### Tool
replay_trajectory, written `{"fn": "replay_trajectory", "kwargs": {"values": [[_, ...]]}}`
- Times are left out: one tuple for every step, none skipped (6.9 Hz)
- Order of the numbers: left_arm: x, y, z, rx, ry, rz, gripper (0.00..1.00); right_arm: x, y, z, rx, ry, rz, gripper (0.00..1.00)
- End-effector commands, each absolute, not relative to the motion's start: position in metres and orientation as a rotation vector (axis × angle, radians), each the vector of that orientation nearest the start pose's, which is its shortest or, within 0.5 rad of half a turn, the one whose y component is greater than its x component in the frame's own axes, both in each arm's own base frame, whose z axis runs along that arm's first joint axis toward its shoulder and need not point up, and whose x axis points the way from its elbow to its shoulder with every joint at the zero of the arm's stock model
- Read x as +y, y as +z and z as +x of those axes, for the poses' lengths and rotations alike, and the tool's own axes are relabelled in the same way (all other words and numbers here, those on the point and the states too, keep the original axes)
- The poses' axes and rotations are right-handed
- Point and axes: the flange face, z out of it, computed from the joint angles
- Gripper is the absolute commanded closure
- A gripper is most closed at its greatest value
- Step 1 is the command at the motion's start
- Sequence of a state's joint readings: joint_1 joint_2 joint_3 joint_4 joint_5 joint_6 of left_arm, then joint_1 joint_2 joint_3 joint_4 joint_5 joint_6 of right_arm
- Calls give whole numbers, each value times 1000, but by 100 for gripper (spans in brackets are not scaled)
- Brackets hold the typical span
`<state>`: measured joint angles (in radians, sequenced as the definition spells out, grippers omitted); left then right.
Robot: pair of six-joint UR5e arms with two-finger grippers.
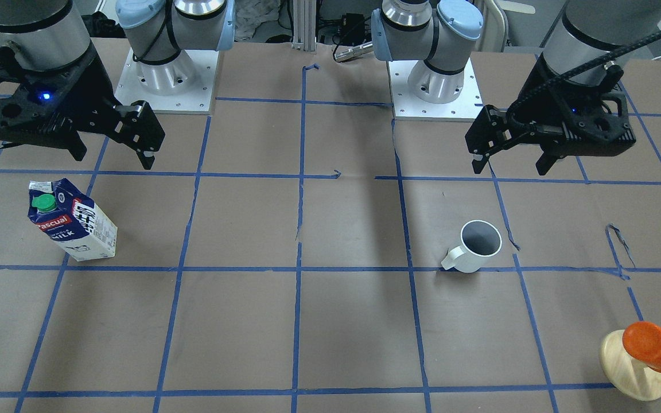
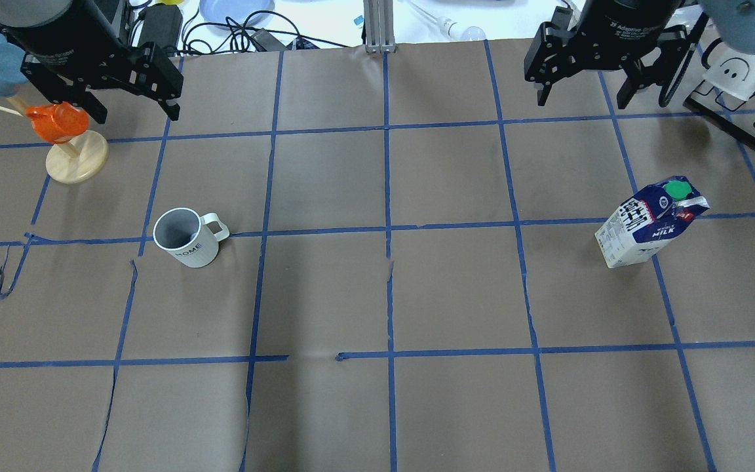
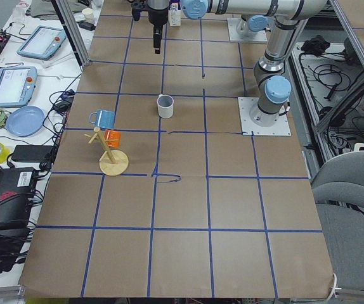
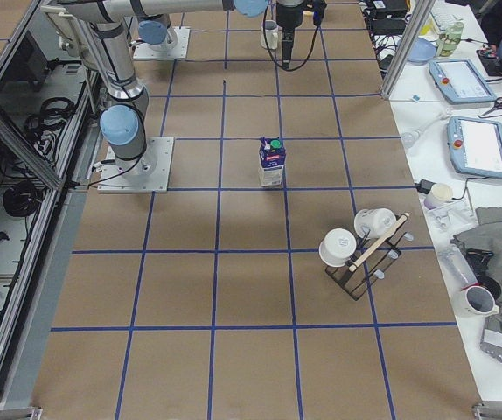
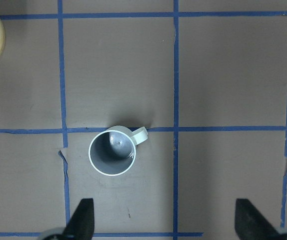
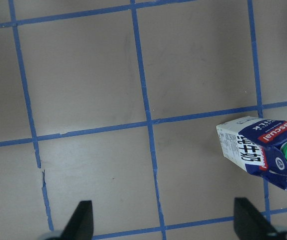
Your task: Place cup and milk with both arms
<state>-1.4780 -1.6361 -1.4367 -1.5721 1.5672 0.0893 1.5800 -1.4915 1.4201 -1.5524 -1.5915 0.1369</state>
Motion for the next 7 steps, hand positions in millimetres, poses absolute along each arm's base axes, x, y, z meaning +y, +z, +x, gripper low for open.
{"fn": "replay_trajectory", "kwargs": {"values": [[-538,522,-82,3139,-114,-12,0,-528,520,136,3148,-87,202,0],[-535,521,-83,3141,-107,-14,0,-528,521,136,3147,-89,197,0],[-539,522,-84,3144,-114,-57,0,-528,518,137,3141,-81,198,0],[-540,520,-82,3131,-103,-79,0,-528,517,137,3146,-77,201,0],[-538,522,-82,3129,-107,-79,0,-528,517,137,3144,-76,206,0],[-536,520,-82,3130,-103,-79,0,-528,517,137,3146,-77,204,0],[-534,521,-82,3126,-109,-77,0,-528,517,137,3146,-77,206,0]]}}
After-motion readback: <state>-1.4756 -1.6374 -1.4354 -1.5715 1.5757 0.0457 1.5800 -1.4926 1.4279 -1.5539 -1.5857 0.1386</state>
